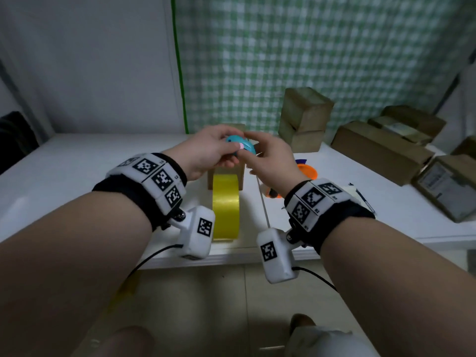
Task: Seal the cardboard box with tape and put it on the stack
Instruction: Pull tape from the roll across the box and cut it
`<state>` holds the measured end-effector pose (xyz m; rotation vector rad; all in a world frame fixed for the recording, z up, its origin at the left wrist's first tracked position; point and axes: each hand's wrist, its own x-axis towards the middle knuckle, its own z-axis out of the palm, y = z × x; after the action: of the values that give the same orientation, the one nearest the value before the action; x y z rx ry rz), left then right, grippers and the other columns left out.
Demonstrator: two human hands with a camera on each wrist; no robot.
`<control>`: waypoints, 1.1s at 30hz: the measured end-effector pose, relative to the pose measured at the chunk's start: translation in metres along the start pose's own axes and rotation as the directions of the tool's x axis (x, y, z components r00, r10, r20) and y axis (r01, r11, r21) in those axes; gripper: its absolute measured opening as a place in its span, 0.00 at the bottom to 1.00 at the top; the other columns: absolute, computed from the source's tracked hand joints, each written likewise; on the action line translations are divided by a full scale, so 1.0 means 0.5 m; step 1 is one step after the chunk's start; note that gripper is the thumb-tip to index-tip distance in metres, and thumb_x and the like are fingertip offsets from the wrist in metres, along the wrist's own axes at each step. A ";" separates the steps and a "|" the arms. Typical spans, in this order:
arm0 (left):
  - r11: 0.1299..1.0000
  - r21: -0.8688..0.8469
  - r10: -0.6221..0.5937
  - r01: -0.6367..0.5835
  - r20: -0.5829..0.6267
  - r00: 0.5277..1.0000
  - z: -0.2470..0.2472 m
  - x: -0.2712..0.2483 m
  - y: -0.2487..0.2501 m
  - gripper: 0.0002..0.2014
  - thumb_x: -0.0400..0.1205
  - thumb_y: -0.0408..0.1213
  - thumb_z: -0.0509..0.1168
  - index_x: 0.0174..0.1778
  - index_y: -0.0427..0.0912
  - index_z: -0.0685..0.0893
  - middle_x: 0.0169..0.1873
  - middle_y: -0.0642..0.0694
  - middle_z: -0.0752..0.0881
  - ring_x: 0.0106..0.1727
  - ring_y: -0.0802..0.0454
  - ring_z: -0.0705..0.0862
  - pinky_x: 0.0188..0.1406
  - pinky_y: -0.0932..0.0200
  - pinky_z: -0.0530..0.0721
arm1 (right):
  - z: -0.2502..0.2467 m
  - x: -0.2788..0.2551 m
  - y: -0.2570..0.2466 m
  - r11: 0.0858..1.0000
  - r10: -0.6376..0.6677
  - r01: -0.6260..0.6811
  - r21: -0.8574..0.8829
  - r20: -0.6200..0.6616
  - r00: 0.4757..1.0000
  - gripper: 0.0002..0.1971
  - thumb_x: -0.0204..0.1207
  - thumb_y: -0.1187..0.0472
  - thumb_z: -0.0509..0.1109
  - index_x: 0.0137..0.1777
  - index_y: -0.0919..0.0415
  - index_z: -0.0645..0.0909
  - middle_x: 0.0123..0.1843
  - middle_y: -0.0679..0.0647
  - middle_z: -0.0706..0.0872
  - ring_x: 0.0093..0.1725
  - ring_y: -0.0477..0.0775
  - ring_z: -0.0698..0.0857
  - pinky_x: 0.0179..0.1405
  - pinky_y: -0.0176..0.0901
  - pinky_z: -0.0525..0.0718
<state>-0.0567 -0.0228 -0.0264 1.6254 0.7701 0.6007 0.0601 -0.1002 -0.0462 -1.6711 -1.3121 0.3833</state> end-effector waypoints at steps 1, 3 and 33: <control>1.000 0.015 0.002 -0.001 -0.039 0.999 0.005 -0.001 0.002 0.13 0.83 0.31 0.61 0.63 0.41 0.77 0.37 0.43 0.85 0.27 0.59 0.82 0.30 0.67 0.82 | -0.004 0.000 0.002 1.000 0.009 -0.009 0.020 0.004 1.000 0.23 0.74 0.53 0.72 0.69 0.56 0.79 0.55 0.59 0.89 0.52 0.57 0.89 0.56 0.59 0.87; 0.996 0.086 -0.009 0.025 -0.173 0.985 0.009 0.003 0.003 0.10 0.84 0.36 0.61 0.60 0.42 0.79 0.37 0.45 0.84 0.31 0.55 0.81 0.33 0.61 0.80 | -0.011 0.001 0.005 0.999 0.030 -0.030 0.034 0.011 0.999 0.21 0.74 0.54 0.72 0.67 0.56 0.80 0.54 0.59 0.89 0.51 0.58 0.89 0.56 0.58 0.88; 0.814 0.253 -0.517 0.523 -0.097 0.851 -0.082 -0.064 -0.041 0.19 0.71 0.37 0.72 0.58 0.39 0.82 0.50 0.34 0.85 0.50 0.35 0.84 0.61 0.40 0.82 | 0.063 0.030 0.011 0.984 0.080 -0.066 -0.164 0.079 0.994 0.07 0.79 0.56 0.62 0.48 0.59 0.70 0.39 0.51 0.76 0.43 0.55 0.76 0.39 0.44 0.71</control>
<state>-0.1111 -0.0186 -0.0383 1.5522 1.3060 0.1173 0.0465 -0.0718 -0.0620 -1.8600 -1.3774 0.4042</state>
